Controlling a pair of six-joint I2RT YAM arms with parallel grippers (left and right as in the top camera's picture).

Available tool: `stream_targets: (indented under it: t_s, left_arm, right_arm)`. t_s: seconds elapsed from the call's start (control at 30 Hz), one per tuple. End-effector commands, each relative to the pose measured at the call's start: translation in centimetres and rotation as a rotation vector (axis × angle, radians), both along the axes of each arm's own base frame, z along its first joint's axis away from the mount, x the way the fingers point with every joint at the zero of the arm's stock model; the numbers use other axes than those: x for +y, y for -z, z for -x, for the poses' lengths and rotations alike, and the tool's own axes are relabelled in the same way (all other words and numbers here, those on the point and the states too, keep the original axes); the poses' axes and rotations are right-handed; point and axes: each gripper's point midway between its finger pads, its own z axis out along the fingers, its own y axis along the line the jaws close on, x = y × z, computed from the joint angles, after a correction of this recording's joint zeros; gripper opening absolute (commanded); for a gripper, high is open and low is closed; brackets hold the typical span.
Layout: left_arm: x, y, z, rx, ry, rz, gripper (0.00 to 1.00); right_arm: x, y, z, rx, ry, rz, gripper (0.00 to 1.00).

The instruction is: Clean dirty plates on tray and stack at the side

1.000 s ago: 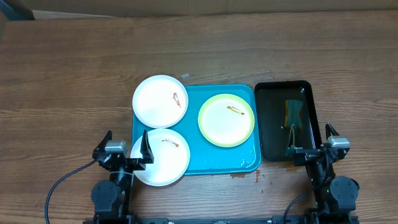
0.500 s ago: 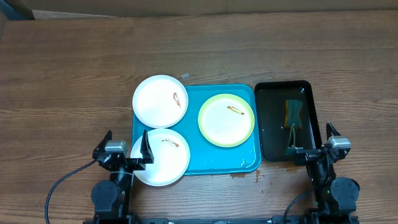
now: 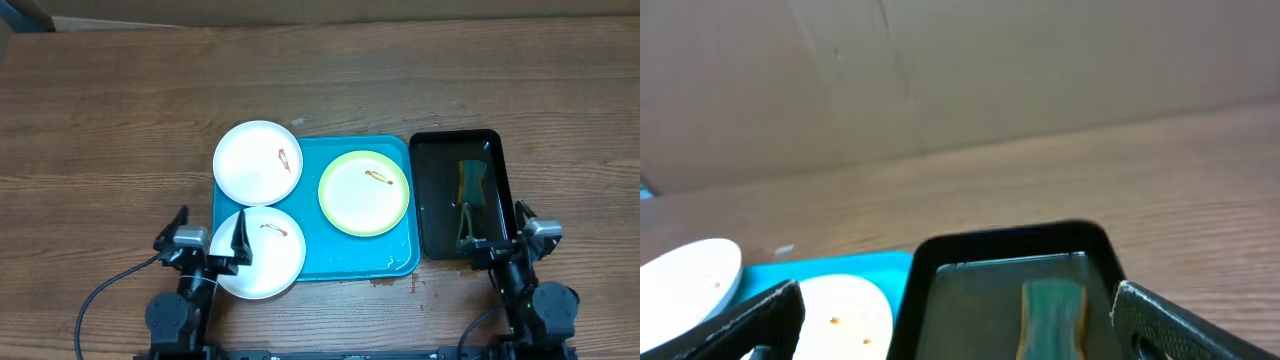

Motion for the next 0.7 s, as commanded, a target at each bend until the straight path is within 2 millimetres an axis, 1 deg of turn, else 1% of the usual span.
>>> stream_targets:
  t_s: [0.0,0.1,0.17,0.27,0.33,0.43,0.5,0.57,0.6,0.67]
  left_arm:
    - [-1.7,-4.3,1.2,-0.045,0.094,0.019,1.00]
    - [-2.0,-7.6,2.1,-0.016,0.113,0.021,1.00]
    - [-2.1,-9.6,2.3,0.032,0.115,0.024,1.00]
    - [-2.3,-12.0,2.1,0.157,0.129,0.035,1.00]
    - [-3.2,-13.2,1.8,0.271,0.181,0.055,1.00]
    - [-5.4,-13.9,1.4,0.468,0.313,0.120,1.00]
    - [-6.6,-13.5,0.9,0.609,0.381,0.175,1.00]
    - [-6.9,-13.3,-0.3,0.657,0.396,0.193,1.00]
    - [-6.9,-12.9,-1.2,0.684,0.395,0.202,1.00]
    - [-7.2,-11.3,-2.2,0.768,0.402,0.247,1.00]
  right_arm:
    - [-0.3,-6.8,1.1,-0.089,0.015,-0.031,1.00]
    - [-0.3,-10.3,1.1,-0.058,0.015,-0.030,1.00]
    - [-0.3,-12.1,0.5,0.014,0.016,-0.028,1.00]
    - [-0.3,-13.4,-1.0,0.171,0.018,-0.023,1.00]
    - [-0.2,-13.4,-2.5,0.303,0.020,-0.019,1.00]
    - [-0.2,-12.2,-4.3,0.526,0.023,-0.012,1.00]
    - [0.2,-11.0,-5.4,0.706,0.006,-0.016,1.00]
    - [0.9,-10.4,-6.2,0.814,-0.029,-0.033,1.00]
    - [1.2,-9.9,-6.7,0.866,-0.044,-0.043,1.00]
    - [2.4,-9.1,-7.8,0.938,-0.104,-0.080,1.00]
